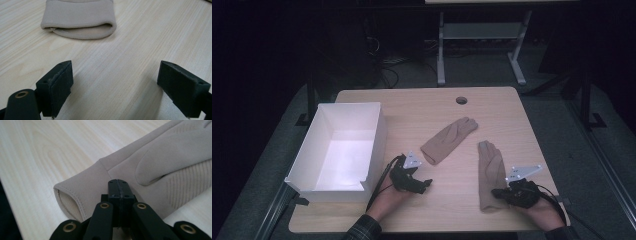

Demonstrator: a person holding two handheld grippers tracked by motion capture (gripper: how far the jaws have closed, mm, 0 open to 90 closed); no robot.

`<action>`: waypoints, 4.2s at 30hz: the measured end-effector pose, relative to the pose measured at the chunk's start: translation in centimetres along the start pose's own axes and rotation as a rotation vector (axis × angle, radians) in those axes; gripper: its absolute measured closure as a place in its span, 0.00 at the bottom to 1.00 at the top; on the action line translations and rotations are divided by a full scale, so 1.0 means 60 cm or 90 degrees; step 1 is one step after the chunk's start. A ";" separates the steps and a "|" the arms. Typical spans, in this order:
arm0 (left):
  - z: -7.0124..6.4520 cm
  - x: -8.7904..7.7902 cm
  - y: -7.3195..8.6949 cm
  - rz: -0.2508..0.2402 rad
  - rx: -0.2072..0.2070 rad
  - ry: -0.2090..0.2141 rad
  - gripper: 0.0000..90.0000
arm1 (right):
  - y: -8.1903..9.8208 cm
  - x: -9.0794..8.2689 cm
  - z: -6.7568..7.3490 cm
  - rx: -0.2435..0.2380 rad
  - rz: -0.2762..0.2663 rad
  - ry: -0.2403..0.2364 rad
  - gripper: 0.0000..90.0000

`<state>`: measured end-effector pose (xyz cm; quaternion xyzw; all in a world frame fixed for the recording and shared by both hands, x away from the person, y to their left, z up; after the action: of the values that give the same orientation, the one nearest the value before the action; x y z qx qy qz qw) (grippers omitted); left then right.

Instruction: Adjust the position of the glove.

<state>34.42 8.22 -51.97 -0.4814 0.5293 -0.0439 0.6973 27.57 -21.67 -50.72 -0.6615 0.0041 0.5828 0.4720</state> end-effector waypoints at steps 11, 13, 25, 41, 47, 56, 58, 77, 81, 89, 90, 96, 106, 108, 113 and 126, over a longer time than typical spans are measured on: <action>-0.001 0.000 0.000 -0.002 -0.003 0.000 0.14 | -0.013 -0.018 -0.011 -0.005 -0.043 0.025 1.00; -0.001 0.000 0.000 -0.002 -0.003 0.000 0.14 | -0.013 -0.019 -0.020 0.000 -0.045 0.032 1.00; 0.001 0.000 0.000 -0.001 0.002 0.000 0.14 | -0.019 -0.029 -0.114 0.083 -0.106 0.132 0.83; 0.000 0.000 0.000 0.001 -0.003 -0.005 0.14 | 0.018 -0.018 -0.199 0.170 -0.100 0.267 0.31; -0.001 0.000 0.000 -0.002 -0.007 -0.005 0.14 | 0.020 -0.018 -0.205 0.187 -0.093 0.278 0.26; 0.001 -0.005 -0.011 0.009 -0.018 -0.010 0.15 | 0.020 -0.016 -0.205 0.190 -0.087 0.267 0.20; 0.001 -0.008 -0.017 0.008 -0.014 -0.013 0.15 | 0.020 -0.016 -0.205 0.189 -0.087 0.267 0.20; 0.014 0.027 -0.084 0.037 -0.009 0.048 0.26 | 0.020 -0.016 -0.205 0.187 -0.086 0.267 0.20; 0.026 0.037 -0.103 0.023 -0.003 0.040 0.33 | 0.020 -0.016 -0.205 0.186 -0.086 0.267 0.20; 0.050 0.057 -0.145 0.000 -0.010 0.042 0.61 | 0.020 -0.016 -0.205 0.186 -0.086 0.267 0.20; 0.051 0.060 -0.149 -0.002 -0.016 0.047 0.64 | 0.020 -0.016 -0.205 0.186 -0.086 0.267 0.20; 0.061 0.086 -0.167 0.007 -0.018 0.058 0.91 | 0.020 -0.016 -0.205 0.187 -0.086 0.267 0.20; 0.069 0.132 -0.154 0.036 -0.030 0.066 1.00 | 0.020 -0.016 -0.205 0.187 -0.086 0.266 0.20; 0.069 0.131 -0.154 0.041 -0.024 0.065 1.00 | 0.020 -0.016 -0.205 0.187 -0.086 0.266 0.20; 0.067 0.125 -0.150 0.055 -0.026 0.065 1.00 | 0.020 -0.016 -0.205 0.185 -0.086 0.267 0.20; 0.038 0.088 -0.115 0.063 -0.025 0.074 1.00 | 0.020 -0.016 -0.205 0.178 -0.087 0.266 0.20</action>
<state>41.59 2.95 -50.71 -0.4648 0.5929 -0.0273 0.6571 36.06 -30.60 -52.27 -0.6945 0.1377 0.3942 0.5860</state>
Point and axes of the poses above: each handheld gripper's, and its own axes: x roughly forward along the jaws, y roughly out of its underside, z roughly to its left, the point moved 6 cm from there along x, roughly forward along the jaws, and after that the axes turned 2 degrees about -x, right-handed, at the moved point
